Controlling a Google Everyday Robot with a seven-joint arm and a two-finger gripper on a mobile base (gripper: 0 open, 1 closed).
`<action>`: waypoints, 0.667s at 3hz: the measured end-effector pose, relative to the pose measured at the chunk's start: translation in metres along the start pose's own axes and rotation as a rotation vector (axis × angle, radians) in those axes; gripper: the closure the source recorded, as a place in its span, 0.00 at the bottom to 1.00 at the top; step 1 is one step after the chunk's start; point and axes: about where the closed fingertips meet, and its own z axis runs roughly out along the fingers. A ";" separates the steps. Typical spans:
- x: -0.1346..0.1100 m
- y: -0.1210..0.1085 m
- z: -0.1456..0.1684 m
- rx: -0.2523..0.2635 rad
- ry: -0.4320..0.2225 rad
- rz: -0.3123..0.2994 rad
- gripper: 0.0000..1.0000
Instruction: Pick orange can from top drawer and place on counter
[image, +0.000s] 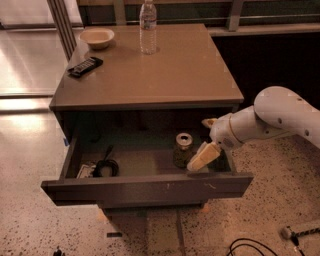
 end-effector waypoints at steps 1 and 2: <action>0.000 -0.007 0.016 -0.002 -0.030 0.003 0.07; -0.002 -0.015 0.030 0.006 -0.056 0.000 0.08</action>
Offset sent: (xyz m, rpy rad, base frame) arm 0.0373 0.0195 -0.0306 0.0754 -0.0521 -0.0147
